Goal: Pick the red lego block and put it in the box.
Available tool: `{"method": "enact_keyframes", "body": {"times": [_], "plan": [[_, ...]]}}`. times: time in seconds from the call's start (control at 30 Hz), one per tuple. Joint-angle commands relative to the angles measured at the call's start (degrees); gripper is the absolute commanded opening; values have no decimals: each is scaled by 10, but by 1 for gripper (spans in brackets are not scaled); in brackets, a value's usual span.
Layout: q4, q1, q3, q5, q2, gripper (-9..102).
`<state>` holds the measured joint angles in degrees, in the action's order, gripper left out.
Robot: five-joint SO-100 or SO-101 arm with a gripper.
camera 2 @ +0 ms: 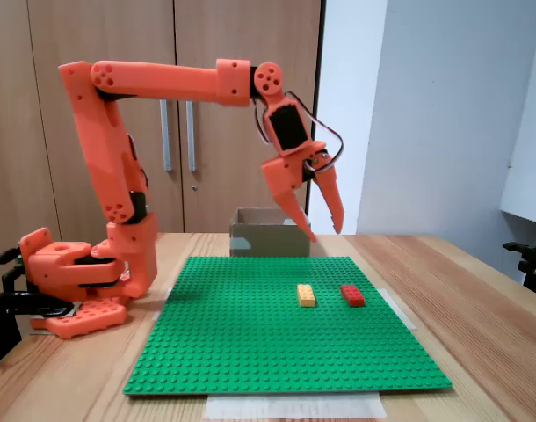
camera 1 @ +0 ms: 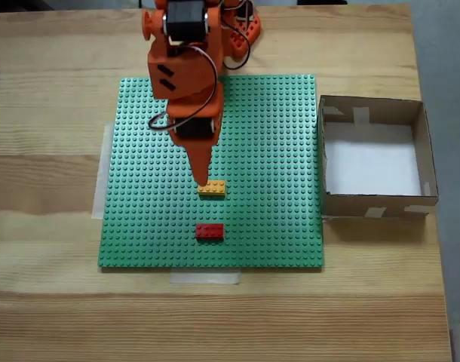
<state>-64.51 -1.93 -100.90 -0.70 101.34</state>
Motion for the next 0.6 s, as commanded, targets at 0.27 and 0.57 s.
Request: {"method": "enact_keyframes", "body": {"times": [0.27,0.57], "plan": [[-27,-8,100,20,-75,21],[-53,-11,171,47,-162,21]]}}
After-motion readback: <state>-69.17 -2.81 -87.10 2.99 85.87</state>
